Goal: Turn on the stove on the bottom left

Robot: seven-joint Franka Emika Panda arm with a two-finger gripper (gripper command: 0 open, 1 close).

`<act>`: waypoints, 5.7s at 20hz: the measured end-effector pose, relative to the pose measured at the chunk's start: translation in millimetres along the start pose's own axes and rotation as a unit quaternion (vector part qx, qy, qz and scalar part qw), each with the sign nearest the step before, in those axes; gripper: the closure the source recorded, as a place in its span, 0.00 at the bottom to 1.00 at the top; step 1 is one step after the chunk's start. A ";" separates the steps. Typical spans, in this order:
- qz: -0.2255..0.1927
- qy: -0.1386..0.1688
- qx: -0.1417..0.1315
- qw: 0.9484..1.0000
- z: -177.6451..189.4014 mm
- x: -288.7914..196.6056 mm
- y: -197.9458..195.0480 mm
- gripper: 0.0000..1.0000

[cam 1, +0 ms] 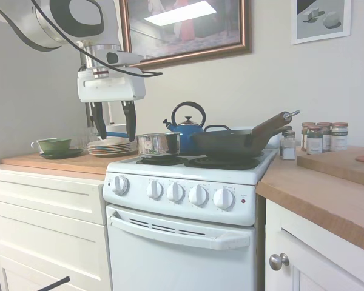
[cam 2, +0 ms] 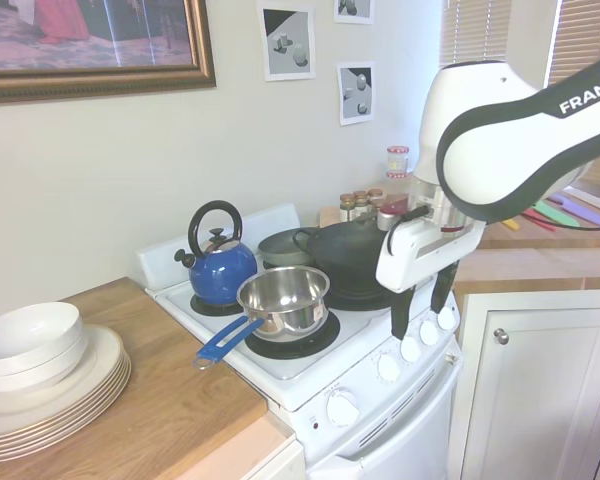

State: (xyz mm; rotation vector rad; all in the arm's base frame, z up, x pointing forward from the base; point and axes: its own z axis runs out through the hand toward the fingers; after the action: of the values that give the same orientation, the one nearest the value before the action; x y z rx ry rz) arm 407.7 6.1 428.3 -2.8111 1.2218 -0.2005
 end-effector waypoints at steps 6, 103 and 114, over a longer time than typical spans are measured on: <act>0.001 -0.004 -0.004 1.000 4.9 1.2 0.4 0.00; 0.042 0.005 -0.056 0.998 152.0 87.4 -20.8 1.00; 0.042 0.008 -0.052 0.998 145.5 83.7 -27.5 1.00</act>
State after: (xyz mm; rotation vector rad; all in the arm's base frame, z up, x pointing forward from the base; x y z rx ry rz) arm 505.5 -34.6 295.3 -2.8417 1.3904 -0.1600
